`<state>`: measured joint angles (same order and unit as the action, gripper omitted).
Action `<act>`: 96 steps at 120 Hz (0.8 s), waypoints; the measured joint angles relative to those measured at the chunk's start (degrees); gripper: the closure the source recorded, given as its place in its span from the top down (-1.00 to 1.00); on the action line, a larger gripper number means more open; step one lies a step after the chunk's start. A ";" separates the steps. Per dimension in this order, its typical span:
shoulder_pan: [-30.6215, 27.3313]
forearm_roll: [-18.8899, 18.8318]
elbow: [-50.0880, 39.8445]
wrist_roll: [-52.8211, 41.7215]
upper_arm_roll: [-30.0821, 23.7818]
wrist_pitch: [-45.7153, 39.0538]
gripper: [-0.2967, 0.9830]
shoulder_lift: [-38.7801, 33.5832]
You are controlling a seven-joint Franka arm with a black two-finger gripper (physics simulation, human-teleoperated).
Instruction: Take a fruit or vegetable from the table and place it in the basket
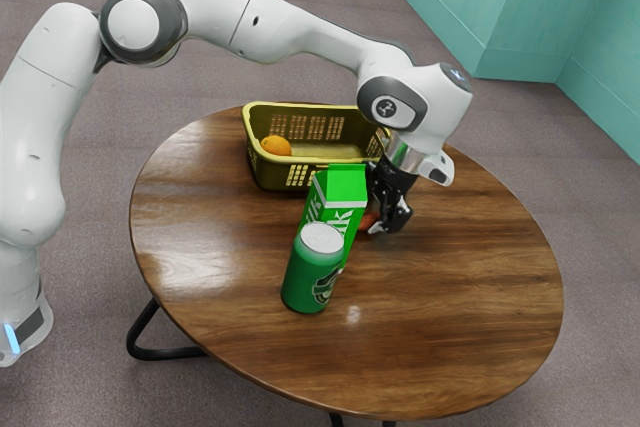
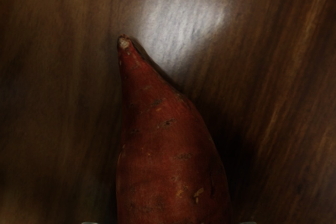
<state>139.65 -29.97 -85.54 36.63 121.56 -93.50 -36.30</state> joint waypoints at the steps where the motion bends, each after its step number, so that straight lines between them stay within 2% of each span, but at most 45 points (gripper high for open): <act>1: 0.00 0.00 -0.04 0.00 0.00 0.00 -0.04 -0.01; 29: 0.00 -0.26 -0.21 -0.05 -0.05 0.08 -0.19 0.12; 78: -0.43 -0.41 0.71 -0.48 -0.92 0.83 -0.26 1.89; 96: -6.62 -0.20 1.36 -0.77 -8.33 1.74 -0.26 3.23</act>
<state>133.03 -30.17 -84.18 35.87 113.23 -91.77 -33.07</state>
